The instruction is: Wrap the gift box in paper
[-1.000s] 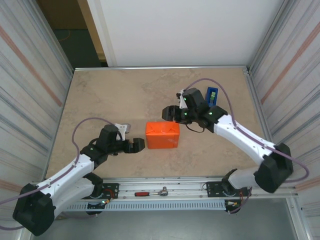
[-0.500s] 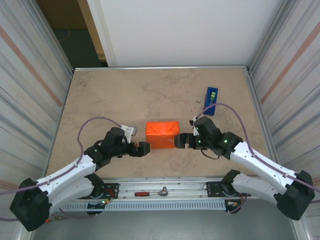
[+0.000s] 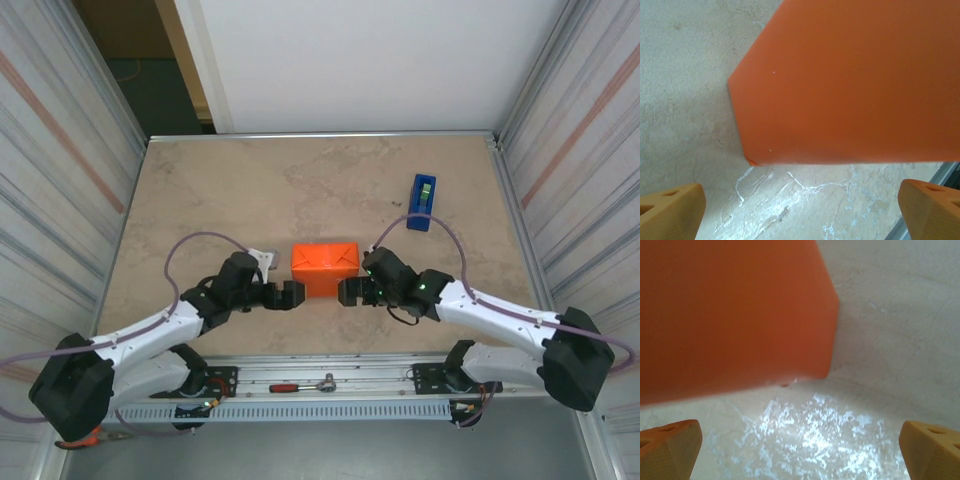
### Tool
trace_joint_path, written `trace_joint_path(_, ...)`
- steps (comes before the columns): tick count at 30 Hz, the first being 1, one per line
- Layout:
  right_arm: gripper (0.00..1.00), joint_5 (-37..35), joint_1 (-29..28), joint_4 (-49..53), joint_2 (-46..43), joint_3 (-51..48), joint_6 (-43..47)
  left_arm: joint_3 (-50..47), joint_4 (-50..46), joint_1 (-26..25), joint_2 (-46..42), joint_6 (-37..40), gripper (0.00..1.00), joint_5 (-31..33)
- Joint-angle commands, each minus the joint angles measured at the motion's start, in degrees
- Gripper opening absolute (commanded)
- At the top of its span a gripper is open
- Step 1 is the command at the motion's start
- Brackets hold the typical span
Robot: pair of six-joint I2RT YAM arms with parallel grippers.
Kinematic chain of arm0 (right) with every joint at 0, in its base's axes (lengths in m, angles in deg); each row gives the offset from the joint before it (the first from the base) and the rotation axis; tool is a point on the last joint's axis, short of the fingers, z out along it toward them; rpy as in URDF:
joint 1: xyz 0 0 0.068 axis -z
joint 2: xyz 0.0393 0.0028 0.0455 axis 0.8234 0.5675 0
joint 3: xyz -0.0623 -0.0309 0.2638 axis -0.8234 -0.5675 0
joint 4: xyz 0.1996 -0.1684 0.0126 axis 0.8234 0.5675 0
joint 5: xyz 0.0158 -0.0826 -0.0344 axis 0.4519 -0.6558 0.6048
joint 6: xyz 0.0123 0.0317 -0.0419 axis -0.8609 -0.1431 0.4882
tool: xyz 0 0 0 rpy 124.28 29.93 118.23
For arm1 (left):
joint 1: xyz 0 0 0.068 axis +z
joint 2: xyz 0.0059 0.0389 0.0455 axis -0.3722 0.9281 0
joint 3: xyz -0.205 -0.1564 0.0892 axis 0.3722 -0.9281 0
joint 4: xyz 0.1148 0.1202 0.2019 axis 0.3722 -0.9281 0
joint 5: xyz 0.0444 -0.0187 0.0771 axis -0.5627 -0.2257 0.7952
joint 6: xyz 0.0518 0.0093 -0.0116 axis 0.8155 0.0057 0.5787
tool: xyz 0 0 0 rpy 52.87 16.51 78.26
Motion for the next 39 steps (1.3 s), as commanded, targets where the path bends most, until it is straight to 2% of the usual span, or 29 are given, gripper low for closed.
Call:
trace_joint_path(1,0.99,-3.04,2.62,-3.55,2.8,3.99,-1.02,2.76,3.25,-0.05,2.21,-0.45,0.99,2.56)
trace_joint_path(6,0.99,-0.95,8.23,-6.06,7.7,7.93,-1.44,6.79,5.51,3.02,7.62,-1.01,0.99,2.5)
trace_joint_path(12,1.0,2.31,13.61,-4.75,12.16,14.46,-0.57,16.45,2.86,11.53,13.87,3.31,0.99,-0.38)
trace_joint_path(17,0.99,0.98,16.88,-3.59,7.31,12.56,-1.34,22.7,-3.04,17.03,13.37,7.5,0.99,-1.67)
trace_joint_path(21,0.98,2.48,22.08,-4.13,1.84,8.14,-3.15,24.79,-7.05,19.67,11.34,10.19,0.99,-0.8)
trace_joint_path(26,0.98,1.0,28.72,-4.21,-1.34,5.85,-1.5,25.01,-8.69,20.83,8.12,16.31,0.99,7.41)
trace_joint_path(28,0.98,-3.2,29.92,-3.91,-1.55,6.27,1.45,23.02,-5.61,21.04,5.38,21.04,0.99,12.38)
trace_joint_path(35,0.98,-17.22,32.93,-7.87,-0.68,6.6,16.12,14.03,5.85,22.21,-2.84,41.92,0.99,23.96)
trace_joint_path(37,0.98,-20.47,34.46,-9.92,-0.25,5.77,19.68,10.98,8.32,24.87,-4.14,43.62,0.99,25.57)
trace_joint_path(39,0.98,-20.28,36.72,-12.49,0.55,3.81,21.76,8.12,10.97,27.09,-3.95,44.0,0.99,28.01)
